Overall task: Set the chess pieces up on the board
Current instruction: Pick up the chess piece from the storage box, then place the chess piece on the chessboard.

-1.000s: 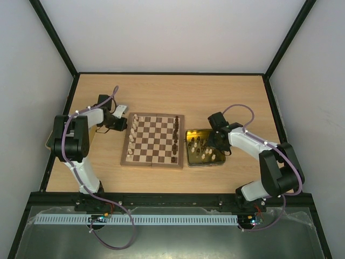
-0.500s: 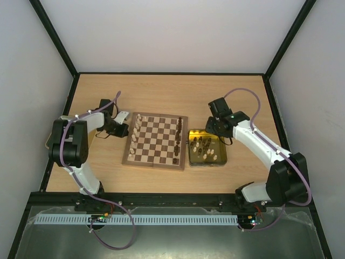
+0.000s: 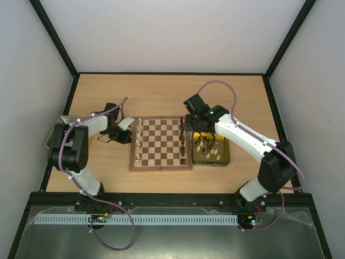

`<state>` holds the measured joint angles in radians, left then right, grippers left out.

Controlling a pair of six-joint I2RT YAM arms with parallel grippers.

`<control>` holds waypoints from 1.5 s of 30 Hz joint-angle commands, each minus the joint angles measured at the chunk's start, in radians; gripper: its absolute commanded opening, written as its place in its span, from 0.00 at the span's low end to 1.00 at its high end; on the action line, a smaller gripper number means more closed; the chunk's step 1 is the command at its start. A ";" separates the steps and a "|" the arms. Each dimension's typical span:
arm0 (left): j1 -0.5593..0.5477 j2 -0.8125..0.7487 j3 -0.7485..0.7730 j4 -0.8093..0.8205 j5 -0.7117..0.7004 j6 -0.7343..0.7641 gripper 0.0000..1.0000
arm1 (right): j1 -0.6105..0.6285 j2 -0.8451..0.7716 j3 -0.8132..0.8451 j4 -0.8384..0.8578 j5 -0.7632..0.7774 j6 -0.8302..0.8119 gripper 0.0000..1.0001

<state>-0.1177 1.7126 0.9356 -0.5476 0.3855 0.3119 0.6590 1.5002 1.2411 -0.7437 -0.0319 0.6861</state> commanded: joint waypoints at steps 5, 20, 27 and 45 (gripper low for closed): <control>-0.044 -0.004 -0.004 -0.020 0.024 -0.013 0.02 | 0.116 0.134 0.118 0.021 -0.016 0.020 0.06; 0.058 -0.067 -0.037 0.092 -0.165 -0.078 0.78 | 0.226 0.474 0.448 0.067 -0.092 -0.007 0.04; 0.097 -0.072 -0.044 0.100 -0.148 -0.083 0.81 | 0.243 0.559 0.508 0.073 -0.120 -0.014 0.03; 0.126 -0.094 -0.049 0.100 -0.133 -0.091 0.81 | 0.245 0.685 0.615 0.058 -0.074 -0.047 0.03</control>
<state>-0.0048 1.6474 0.9016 -0.4385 0.2428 0.2272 0.8993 2.1551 1.7947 -0.6643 -0.1474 0.6594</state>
